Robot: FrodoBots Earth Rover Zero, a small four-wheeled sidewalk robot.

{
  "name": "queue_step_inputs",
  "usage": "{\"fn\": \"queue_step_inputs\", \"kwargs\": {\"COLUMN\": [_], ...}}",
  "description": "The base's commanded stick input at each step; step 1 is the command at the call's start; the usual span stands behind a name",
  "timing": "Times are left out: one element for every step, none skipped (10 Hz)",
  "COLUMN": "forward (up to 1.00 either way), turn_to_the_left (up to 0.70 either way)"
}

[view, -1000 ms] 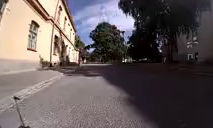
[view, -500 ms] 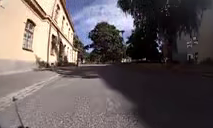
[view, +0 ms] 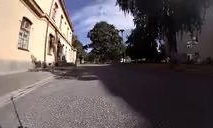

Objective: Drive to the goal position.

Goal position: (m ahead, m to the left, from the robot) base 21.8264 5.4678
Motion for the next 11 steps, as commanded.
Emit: {"fn": "queue_step_inputs", "kwargs": {"forward": [0.7,0.7,0.7,0.7,0.7,0.7,0.7,0.7,0.7,0.7,0.7], "turn_to_the_left": [0.0,0.0,0.0,0.0,0.0,0.0,0.0,0.0,0.0,0.0,0.0]}}
